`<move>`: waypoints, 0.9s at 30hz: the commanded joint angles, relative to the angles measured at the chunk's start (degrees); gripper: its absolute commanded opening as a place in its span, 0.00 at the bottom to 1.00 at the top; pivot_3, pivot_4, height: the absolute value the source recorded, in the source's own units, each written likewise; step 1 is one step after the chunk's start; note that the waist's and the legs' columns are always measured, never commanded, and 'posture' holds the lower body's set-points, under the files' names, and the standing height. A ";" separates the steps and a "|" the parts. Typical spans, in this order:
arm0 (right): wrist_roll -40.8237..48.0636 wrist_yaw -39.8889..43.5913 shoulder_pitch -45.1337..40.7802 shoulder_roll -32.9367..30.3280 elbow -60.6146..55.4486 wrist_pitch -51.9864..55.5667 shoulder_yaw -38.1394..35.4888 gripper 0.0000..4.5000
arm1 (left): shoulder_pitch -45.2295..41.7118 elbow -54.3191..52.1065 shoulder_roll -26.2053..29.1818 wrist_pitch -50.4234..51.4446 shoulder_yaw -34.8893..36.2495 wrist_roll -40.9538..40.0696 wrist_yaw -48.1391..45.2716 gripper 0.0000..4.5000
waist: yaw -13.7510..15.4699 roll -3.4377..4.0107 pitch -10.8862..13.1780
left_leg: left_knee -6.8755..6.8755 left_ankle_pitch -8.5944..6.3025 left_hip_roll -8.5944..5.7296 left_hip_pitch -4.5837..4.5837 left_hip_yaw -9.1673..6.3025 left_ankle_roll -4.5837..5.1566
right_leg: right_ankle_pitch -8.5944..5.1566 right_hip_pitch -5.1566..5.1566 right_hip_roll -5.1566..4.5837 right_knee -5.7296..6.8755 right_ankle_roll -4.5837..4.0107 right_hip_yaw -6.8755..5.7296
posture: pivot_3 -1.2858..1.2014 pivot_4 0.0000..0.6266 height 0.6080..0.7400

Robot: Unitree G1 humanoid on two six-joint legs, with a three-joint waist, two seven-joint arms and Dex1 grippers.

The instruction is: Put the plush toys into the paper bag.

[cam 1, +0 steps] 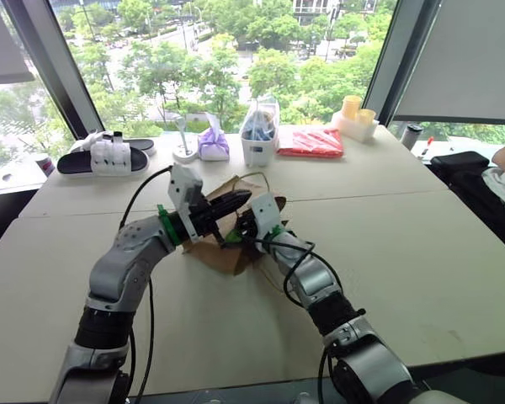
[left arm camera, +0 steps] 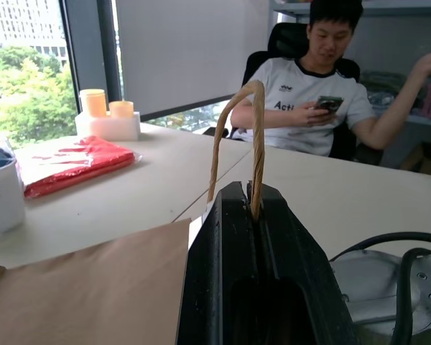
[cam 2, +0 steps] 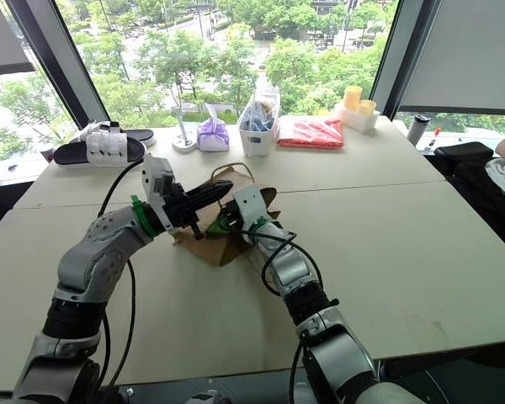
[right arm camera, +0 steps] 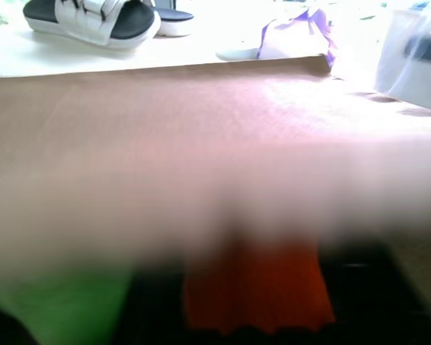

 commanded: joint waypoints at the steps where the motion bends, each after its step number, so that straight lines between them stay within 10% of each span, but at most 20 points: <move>1: 0.84 2.57 0.78 -0.12 -2.53 -2.15 -0.83 0.86 | -0.13 -2.41 0.30 -1.51 1.52 0.22 1.06 0.00 | -0.21 0.00 0.00 | 0.00 0.00 0.00 0.00 -0.01 0.00 | 0.00 0.00 0.00 0.01 0.00 -0.01 | 0.52 0.24 1.00; 2: 1.41 4.15 2.25 -1.07 -5.39 -1.07 -0.95 0.99 | -0.16 -2.30 0.22 -1.72 1.67 0.28 1.34 0.00 | -0.28 0.00 0.00 | 0.01 0.00 0.00 0.00 -0.03 0.00 | 0.00 0.00 0.00 0.02 0.00 -0.01 | 0.52 0.24 1.00; 8: 8.79 11.83 10.56 -7.37 -30.25 10.04 -4.47 0.99 | 0.83 -3.06 0.56 -1.94 1.48 0.15 1.55 0.00 | -0.62 0.01 0.00 | 0.05 0.00 -0.01 -0.04 -0.07 0.01 | 0.00 -0.03 0.00 0.10 0.00 -0.01 | 0.52 0.24 1.00; 13: 33.33 14.51 25.97 -15.94 -60.46 33.07 -18.80 0.99 | 2.41 -2.91 1.55 -2.60 0.75 0.84 0.43 0.00 | 0.45 0.02 0.00 | 0.01 -0.12 0.02 -0.10 -0.16 0.20 | -0.02 -0.07 0.00 0.08 0.00 -0.04 | 0.52 0.24 1.00; 27: 11.15 7.02 30.45 -20.48 -46.17 26.03 -4.38 0.99 | -0.27 0.69 -1.10 -4.85 -1.04 2.97 0.04 0.00 | 0.76 0.03 0.00 | 0.09 -0.24 0.10 0.21 0.33 0.43 | 0.00 0.33 0.08 -0.20 -0.02 0.03 | 0.52 0.24 1.00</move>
